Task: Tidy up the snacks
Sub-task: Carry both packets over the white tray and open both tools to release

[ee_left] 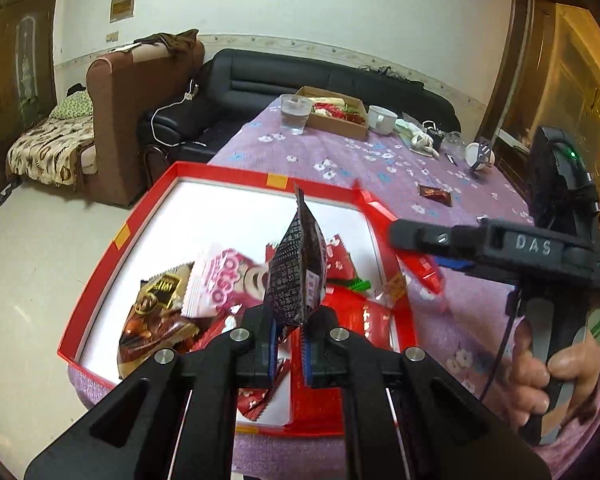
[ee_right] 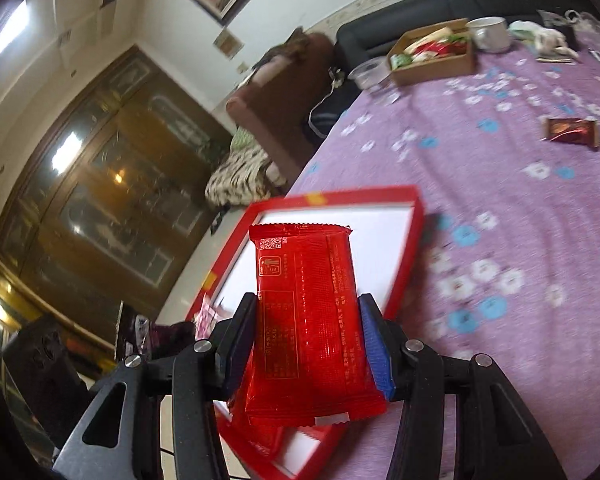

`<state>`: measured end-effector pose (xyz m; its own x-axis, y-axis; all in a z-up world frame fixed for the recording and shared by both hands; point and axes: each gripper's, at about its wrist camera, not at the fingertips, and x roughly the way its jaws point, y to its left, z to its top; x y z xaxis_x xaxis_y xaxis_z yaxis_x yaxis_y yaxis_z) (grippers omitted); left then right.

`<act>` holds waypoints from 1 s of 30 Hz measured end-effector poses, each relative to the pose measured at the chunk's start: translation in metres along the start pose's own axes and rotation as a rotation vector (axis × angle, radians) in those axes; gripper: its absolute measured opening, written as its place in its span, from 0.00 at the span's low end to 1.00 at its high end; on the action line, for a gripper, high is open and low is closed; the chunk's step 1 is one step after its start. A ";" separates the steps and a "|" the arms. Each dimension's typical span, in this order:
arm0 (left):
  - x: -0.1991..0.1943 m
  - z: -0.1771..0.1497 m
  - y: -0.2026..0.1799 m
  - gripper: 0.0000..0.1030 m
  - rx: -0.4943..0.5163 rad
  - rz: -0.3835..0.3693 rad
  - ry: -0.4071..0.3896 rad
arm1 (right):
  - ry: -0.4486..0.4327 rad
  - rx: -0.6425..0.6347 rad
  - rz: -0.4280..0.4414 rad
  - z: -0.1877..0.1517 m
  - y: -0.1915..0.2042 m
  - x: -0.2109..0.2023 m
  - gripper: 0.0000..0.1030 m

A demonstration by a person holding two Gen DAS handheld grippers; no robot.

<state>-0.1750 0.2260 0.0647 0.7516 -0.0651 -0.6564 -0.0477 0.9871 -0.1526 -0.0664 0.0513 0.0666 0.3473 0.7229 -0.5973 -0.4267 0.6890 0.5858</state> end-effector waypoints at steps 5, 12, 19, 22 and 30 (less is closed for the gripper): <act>0.009 -0.003 0.002 0.07 0.013 0.004 0.028 | 0.053 -0.031 -0.002 -0.009 0.018 0.024 0.49; 0.039 0.022 0.007 0.08 0.034 0.060 0.069 | 0.100 -0.107 -0.071 0.001 0.038 0.068 0.51; 0.021 0.022 0.026 0.58 -0.024 0.136 0.005 | -0.038 -0.113 -0.079 0.025 0.020 0.034 0.53; 0.012 0.015 0.024 0.58 -0.021 0.134 -0.016 | -0.079 -0.072 -0.140 0.033 -0.013 0.013 0.55; 0.010 0.010 -0.020 0.58 0.078 0.012 -0.014 | -0.157 0.167 -0.289 0.046 -0.140 -0.059 0.55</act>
<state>-0.1601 0.2074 0.0680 0.7603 -0.0518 -0.6476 -0.0055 0.9963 -0.0862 0.0111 -0.0861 0.0449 0.5629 0.4876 -0.6673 -0.1545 0.8553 0.4946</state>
